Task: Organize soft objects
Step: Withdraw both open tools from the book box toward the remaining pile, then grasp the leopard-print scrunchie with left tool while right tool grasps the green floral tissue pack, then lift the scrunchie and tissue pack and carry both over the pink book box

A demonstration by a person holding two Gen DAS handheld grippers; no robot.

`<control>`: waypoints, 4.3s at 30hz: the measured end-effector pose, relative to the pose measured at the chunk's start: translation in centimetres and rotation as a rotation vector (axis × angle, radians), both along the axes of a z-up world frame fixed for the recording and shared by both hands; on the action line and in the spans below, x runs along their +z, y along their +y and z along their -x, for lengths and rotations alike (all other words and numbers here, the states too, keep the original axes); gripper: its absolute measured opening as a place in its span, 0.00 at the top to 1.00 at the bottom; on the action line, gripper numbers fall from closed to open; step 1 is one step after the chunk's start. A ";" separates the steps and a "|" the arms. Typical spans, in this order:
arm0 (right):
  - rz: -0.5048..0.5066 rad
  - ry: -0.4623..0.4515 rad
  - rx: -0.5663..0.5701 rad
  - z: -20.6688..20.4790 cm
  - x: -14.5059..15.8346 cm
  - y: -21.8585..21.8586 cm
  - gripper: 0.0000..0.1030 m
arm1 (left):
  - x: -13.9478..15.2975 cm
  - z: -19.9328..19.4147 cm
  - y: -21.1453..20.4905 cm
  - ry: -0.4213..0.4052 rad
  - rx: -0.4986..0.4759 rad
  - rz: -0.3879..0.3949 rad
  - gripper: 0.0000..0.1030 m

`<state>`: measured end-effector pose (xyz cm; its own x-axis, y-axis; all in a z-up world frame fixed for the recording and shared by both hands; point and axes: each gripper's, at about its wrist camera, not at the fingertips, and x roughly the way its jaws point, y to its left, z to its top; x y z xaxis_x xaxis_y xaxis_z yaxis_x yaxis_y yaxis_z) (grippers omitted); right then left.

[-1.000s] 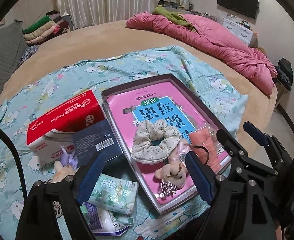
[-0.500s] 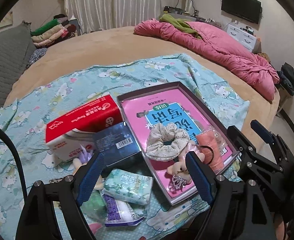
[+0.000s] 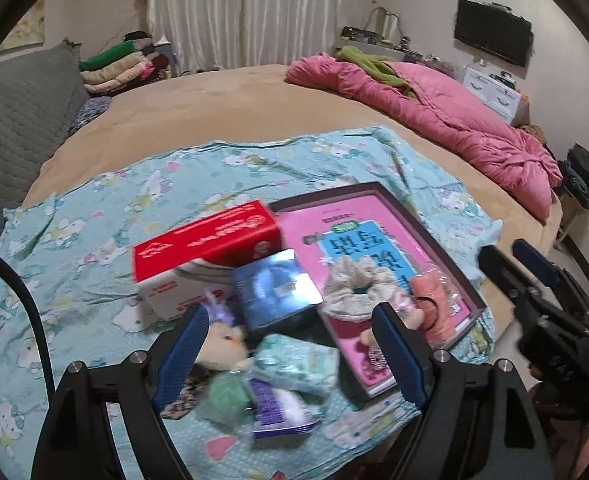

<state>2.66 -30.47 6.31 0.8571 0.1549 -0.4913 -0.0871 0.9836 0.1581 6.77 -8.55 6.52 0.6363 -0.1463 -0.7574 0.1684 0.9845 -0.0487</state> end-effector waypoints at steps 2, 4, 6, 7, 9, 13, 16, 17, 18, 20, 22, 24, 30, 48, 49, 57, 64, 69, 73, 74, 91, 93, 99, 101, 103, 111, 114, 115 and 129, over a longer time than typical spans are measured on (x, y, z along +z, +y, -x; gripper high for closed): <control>-0.003 -0.005 0.024 0.2 0.5 0.6 0.22 | 0.2 0.0 1.6 -0.008 0.029 -0.004 0.19; 0.004 -0.009 0.046 0.4 0.9 1.4 0.22 | 0.5 0.0 3.7 -0.011 0.068 0.003 0.19; 0.008 -0.009 0.065 0.6 1.2 2.0 0.22 | 0.8 0.0 5.6 -0.010 0.102 0.016 0.19; 0.009 -0.009 0.073 0.7 1.4 2.4 0.22 | 0.8 0.0 6.2 -0.010 0.112 0.018 0.19; 0.013 -0.008 0.088 0.7 1.6 2.9 0.22 | 1.0 0.2 7.9 -0.017 0.144 0.021 0.19; 0.018 -0.003 0.122 0.9 2.0 4.2 0.22 | 1.0 0.6 10.7 -0.014 0.192 0.040 0.19; 0.029 0.003 0.155 1.0 2.0 5.3 0.22 | 0.7 0.8 12.2 -0.007 0.219 0.051 0.19; 0.032 0.008 0.169 1.0 2.0 5.6 0.22 | 0.6 0.8 12.6 -0.004 0.225 0.054 0.19; 0.035 0.013 0.181 1.0 1.9 6.0 0.22 | 0.5 0.9 13.0 -0.003 0.232 0.057 0.19; 0.048 0.020 0.201 1.0 1.7 6.7 0.22 | 0.2 1.0 13.8 0.003 0.246 0.060 0.19; 0.062 0.024 0.212 1.1 1.4 7.3 0.22 | -0.2 1.2 14.4 0.013 0.255 0.057 0.19; 0.072 0.020 0.224 1.2 1.2 7.8 0.22 | -0.6 1.4 15.2 0.020 0.266 0.058 0.19; 0.097 0.061 0.276 0.9 -0.4 9.3 0.22 | -2.4 1.5 16.6 0.055 0.280 0.066 0.19; 0.153 0.191 0.402 -1.6 -5.6 11.6 0.22 | -10.4 0.3 16.1 0.186 0.234 0.132 0.19; 0.159 0.202 0.413 -1.9 -6.0 11.8 0.22 | -10.7 0.2 16.2 0.189 0.231 0.141 0.19; 0.259 0.262 0.513 -3.6 -8.5 13.8 0.22 | -12.5 -0.4 15.6 0.213 0.205 0.166 0.19; 0.256 0.306 0.580 -5.0 -10.1 14.6 0.22 | -13.2 -1.0 15.4 0.213 0.183 0.187 0.19; 0.200 0.342 0.594 -6.2 -10.8 14.5 0.22 | -13.8 -1.4 15.5 0.222 0.178 0.190 0.19; 0.199 0.355 0.615 -6.7 -11.2 14.8 0.23 | -14.2 -1.6 15.4 0.227 0.172 0.198 0.19; 0.196 0.358 0.626 -6.8 -11.3 14.9 0.25 | -14.3 -1.7 15.4 0.228 0.170 0.199 0.19; 0.046 0.410 0.648 -7.7 -12.7 14.1 0.46 | -16.5 -3.0 15.1 0.254 0.188 0.220 0.19; 0.040 0.406 0.641 -7.6 -12.6 14.0 0.47 | -16.6 -3.2 15.1 0.250 0.191 0.214 0.19; 0.039 0.377 0.624 -7.1 -11.9 13.6 0.54 | -16.8 -3.4 15.0 0.223 0.197 0.193 0.37; 0.034 0.369 0.618 -7.1 -11.7 13.4 0.55 | -16.7 -3.4 15.3 0.219 0.193 0.221 0.55; 0.020 0.369 0.610 -7.1 -11.6 13.2 0.55 | -16.9 -3.5 15.7 0.233 0.184 0.264 0.85; 0.000 0.334 0.609 -6.6 -10.9 12.9 0.56 | -16.1 -2.8 16.3 0.203 0.177 0.317 0.92; -0.016 0.308 0.611 -6.3 -10.2 12.6 0.57 | -14.9 -2.0 16.5 0.164 0.185 0.323 0.92; -0.021 0.301 0.610 -6.2 -10.0 12.5 0.57 | -14.3 -1.7 16.6 0.149 0.192 0.324 0.92; -0.071 0.236 0.598 -5.6 -8.1 11.4 0.57 | -7.1 1.1 16.4 -0.010 0.230 0.268 0.92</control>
